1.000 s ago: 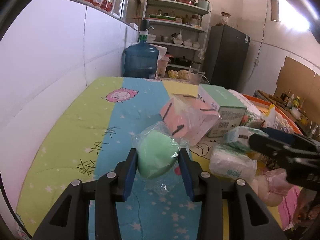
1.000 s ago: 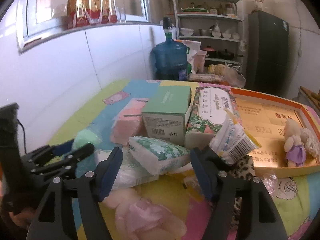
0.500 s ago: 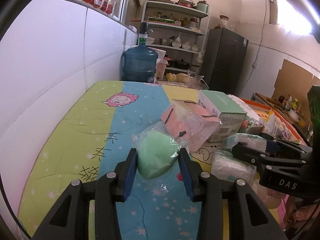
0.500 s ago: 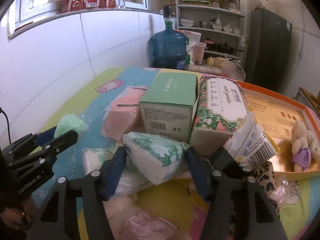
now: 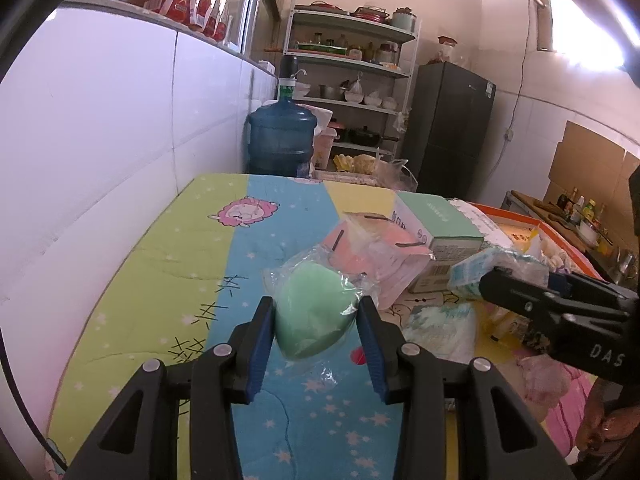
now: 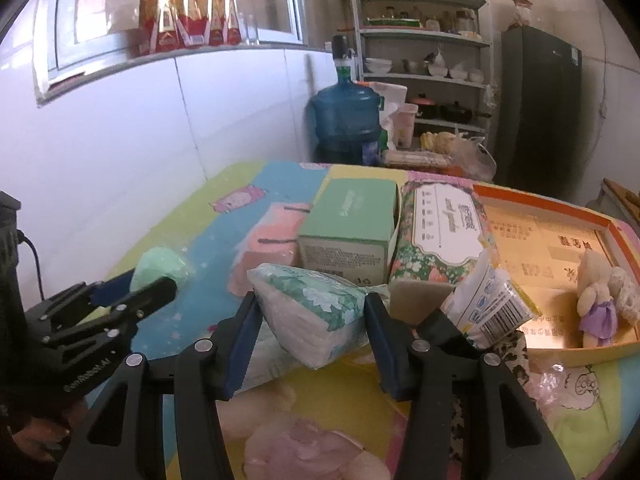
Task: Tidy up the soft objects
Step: 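Carry the green sponge and tissue pack into the box and release both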
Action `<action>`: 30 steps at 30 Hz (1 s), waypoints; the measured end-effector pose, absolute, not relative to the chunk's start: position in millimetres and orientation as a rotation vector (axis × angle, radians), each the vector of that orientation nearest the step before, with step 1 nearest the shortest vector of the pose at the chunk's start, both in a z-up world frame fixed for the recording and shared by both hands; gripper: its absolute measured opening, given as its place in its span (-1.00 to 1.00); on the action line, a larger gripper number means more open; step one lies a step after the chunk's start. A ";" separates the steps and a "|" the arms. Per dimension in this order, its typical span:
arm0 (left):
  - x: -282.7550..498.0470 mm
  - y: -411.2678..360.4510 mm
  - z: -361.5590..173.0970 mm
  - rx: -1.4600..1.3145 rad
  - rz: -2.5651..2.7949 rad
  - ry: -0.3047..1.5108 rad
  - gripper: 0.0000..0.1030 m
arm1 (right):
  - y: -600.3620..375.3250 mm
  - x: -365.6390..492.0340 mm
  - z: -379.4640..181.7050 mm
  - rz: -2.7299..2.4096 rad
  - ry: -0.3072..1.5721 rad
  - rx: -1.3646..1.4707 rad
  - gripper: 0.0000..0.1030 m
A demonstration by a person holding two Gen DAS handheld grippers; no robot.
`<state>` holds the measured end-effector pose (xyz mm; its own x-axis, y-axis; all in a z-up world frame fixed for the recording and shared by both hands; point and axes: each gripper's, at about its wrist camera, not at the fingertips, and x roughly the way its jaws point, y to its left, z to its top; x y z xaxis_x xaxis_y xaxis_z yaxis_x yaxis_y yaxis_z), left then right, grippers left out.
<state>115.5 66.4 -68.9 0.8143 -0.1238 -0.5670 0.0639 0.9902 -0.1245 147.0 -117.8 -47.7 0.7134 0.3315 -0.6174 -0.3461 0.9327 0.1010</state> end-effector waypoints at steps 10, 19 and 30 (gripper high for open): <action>101.3 55.5 -51.1 -0.090 -0.094 0.564 -0.19 | -125.6 127.3 -23.0 0.382 0.595 -0.018 0.04; 89.2 28.9 -30.8 -0.064 -0.119 0.524 -0.19 | -146.8 110.3 0.4 0.364 0.525 0.004 0.04; 84.5 -13.5 -12.7 -0.032 -0.161 0.487 -0.19 | -188.6 91.8 16.0 0.321 0.475 0.033 0.04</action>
